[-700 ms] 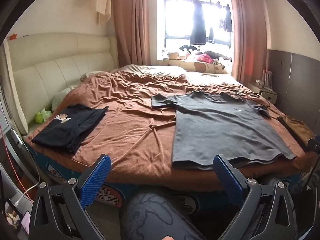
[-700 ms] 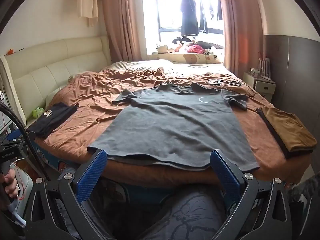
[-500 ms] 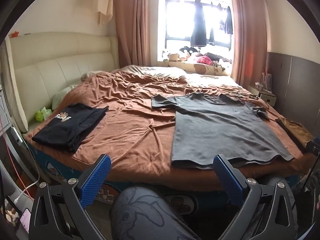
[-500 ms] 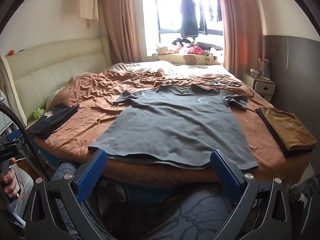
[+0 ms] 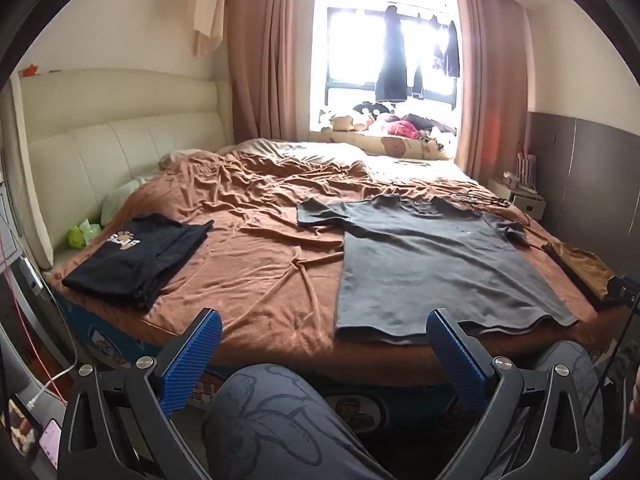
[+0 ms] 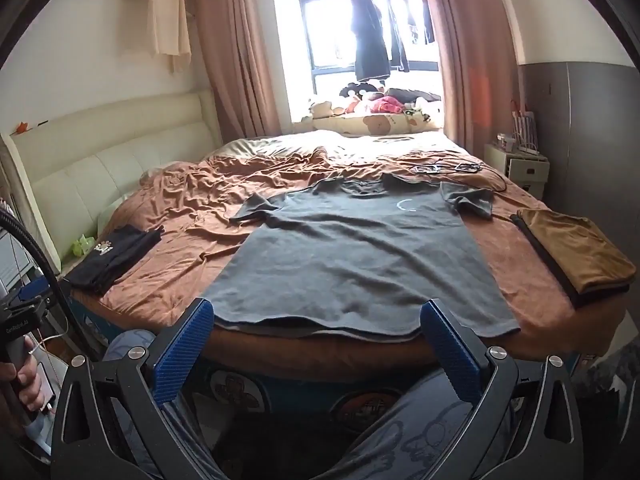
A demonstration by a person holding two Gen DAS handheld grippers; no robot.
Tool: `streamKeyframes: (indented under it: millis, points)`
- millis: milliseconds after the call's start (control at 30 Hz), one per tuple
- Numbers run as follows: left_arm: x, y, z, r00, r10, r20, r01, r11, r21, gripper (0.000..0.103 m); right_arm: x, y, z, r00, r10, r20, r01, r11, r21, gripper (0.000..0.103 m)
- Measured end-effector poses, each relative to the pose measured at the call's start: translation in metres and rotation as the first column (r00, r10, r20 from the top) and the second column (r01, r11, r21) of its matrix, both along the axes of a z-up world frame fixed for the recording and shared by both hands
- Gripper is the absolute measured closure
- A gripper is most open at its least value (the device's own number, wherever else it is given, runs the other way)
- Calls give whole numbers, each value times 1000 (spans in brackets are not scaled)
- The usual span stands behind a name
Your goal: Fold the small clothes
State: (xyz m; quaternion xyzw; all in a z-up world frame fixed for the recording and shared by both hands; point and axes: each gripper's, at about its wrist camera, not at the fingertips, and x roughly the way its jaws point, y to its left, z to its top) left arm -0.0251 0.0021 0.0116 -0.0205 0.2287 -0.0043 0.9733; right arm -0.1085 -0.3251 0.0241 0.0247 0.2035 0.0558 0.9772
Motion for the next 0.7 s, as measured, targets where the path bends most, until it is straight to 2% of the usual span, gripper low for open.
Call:
streamKeyframes:
  millis: [133,700]
  points:
    - [-4,-1,4,1000,-10,13,10,1000,-6,0,-1,7,0,1000,8,9,-7,999,-41,0]
    - [-15,-3,10,999,-14,39,14,1000,4,0,-8,8,1,999,14,29,-13,998,-54,0]
